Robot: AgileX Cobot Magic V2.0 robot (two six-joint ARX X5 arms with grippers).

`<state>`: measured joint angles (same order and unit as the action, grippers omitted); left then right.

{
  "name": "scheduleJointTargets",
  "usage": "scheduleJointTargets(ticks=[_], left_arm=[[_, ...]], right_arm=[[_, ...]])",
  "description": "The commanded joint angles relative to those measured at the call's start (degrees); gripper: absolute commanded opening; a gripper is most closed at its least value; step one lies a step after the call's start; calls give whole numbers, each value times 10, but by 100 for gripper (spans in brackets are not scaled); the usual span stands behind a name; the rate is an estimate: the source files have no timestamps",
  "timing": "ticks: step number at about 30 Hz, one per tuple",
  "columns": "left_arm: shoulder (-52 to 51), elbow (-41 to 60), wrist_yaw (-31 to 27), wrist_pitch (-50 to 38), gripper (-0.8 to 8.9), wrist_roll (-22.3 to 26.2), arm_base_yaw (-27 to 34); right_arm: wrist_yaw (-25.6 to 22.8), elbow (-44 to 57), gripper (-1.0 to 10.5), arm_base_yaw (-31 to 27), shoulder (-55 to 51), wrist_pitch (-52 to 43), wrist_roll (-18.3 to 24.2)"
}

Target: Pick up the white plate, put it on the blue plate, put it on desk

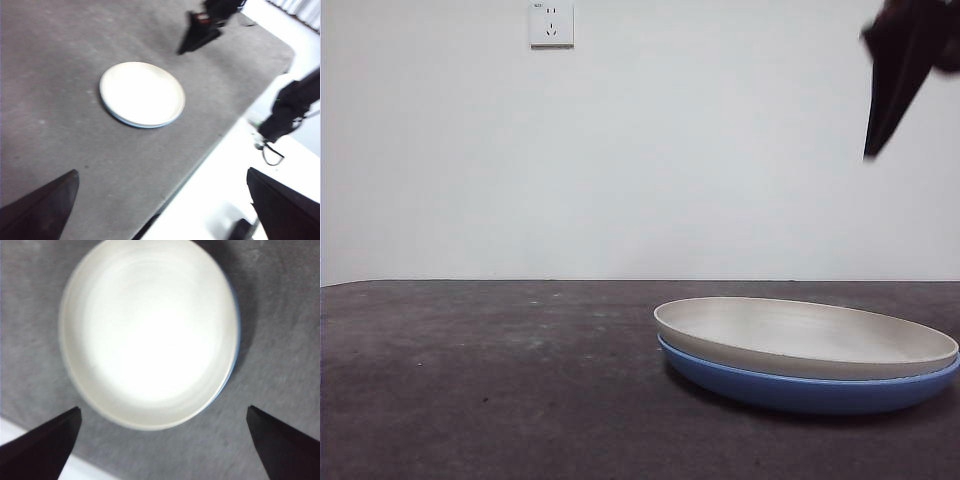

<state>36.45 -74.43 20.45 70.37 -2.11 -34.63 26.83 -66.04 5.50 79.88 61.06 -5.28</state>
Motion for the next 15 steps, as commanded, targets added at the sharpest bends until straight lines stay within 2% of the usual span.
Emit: scheduleJointTargets(ticks=[1, 12, 15], left_arm=[[2, -7, 23, -7, 653, -5, -2], [2, -7, 26, -12, 653, -5, -2], [2, -7, 27, -15, 653, -5, -2]], right_arm=[[2, -10, 619, -5, 53, -17, 19], [5, -10, 619, -8, 172, -78, 44], [18, -10, 619, -9, 189, -87, 47]])
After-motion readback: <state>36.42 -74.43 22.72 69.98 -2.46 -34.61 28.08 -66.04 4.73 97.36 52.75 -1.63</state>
